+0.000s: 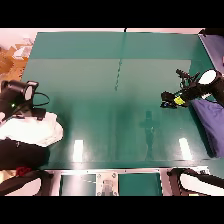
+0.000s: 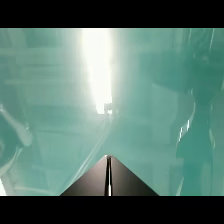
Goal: Fold the shirts.
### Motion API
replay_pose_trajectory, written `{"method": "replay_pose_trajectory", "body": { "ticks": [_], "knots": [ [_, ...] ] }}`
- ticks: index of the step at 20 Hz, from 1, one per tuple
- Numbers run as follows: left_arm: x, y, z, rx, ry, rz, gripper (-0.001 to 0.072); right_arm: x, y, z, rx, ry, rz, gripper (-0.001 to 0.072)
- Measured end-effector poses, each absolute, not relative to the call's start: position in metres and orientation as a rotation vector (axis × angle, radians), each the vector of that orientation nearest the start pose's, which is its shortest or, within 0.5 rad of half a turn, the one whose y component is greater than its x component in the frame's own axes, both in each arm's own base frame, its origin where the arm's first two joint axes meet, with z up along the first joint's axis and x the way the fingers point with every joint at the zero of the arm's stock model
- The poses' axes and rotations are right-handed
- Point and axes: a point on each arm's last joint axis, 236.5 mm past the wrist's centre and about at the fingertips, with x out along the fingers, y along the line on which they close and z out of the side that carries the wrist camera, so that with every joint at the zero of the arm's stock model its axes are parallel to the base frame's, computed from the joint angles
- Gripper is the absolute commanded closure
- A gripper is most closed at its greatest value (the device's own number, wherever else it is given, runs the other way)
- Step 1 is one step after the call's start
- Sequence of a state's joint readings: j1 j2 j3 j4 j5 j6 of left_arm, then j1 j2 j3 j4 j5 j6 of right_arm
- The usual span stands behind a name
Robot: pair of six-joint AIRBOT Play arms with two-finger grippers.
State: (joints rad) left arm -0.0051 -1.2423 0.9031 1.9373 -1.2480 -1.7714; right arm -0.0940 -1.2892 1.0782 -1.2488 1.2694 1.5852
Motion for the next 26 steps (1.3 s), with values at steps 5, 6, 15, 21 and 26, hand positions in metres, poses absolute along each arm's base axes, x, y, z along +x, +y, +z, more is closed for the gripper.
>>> {"method": "replay_pose_trajectory", "body": {
  "ticks": [5,6,15,21,26],
  "knots": [
    [0.284,0.091,-0.074,0.143,1.520,0.336,0.0687,0.345,0.039,-0.016,0.382,1.433,0.091,0.0698],
    [0.284,0.091,-0.075,0.143,1.522,0.322,0.0687,0.346,0.039,-0.016,0.382,1.431,0.091,0.0698],
    [0.388,-0.021,0.050,0.104,1.210,-0.014,0.0688,0.346,0.039,-0.016,0.382,1.427,0.093,0.0698],
    [0.399,-0.209,0.151,0.124,0.900,-0.464,0.0687,0.333,0.043,-0.015,0.387,1.485,0.110,0.0698],
    [0.374,-0.305,0.121,0.158,0.929,-0.664,0.0088,0.329,0.045,-0.009,0.390,1.506,0.117,0.0383]
  ]
}}
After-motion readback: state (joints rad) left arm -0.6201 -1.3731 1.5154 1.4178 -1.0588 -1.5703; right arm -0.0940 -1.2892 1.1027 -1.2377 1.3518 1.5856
